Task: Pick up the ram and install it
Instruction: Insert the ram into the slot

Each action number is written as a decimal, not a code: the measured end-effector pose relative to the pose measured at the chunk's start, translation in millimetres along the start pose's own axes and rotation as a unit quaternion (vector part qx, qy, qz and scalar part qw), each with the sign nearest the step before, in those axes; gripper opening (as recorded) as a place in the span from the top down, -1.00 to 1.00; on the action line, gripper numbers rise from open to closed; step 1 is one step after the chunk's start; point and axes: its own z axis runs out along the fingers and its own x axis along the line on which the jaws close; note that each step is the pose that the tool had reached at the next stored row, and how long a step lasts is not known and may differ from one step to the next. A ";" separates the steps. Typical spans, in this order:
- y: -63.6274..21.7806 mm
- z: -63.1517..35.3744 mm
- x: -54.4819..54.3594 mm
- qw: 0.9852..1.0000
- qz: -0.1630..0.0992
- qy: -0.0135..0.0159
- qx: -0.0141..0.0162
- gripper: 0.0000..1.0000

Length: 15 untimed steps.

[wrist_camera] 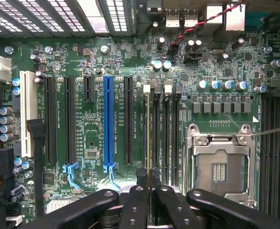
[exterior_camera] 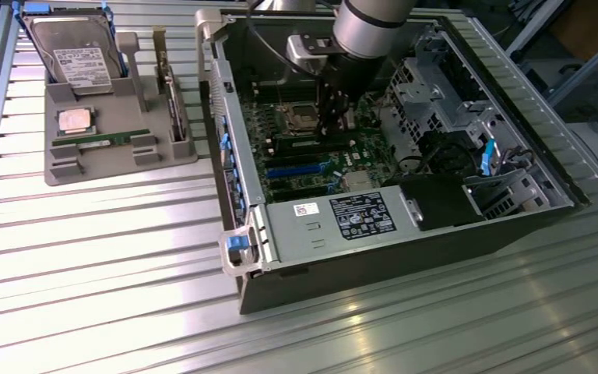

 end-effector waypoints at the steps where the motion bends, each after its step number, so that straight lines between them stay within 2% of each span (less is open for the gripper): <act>1: -0.1 1.5 0.1 1.000 0.000 0.000 0.000 0.76; 6: -0.1 1.3 -0.4 1.000 0.000 0.000 0.000 0.76; 8: 0.1 -3.3 -0.4 1.000 0.000 0.000 0.000 0.76; 15: -0.9 -0.2 -0.7 1.000 0.000 0.000 -0.001 0.76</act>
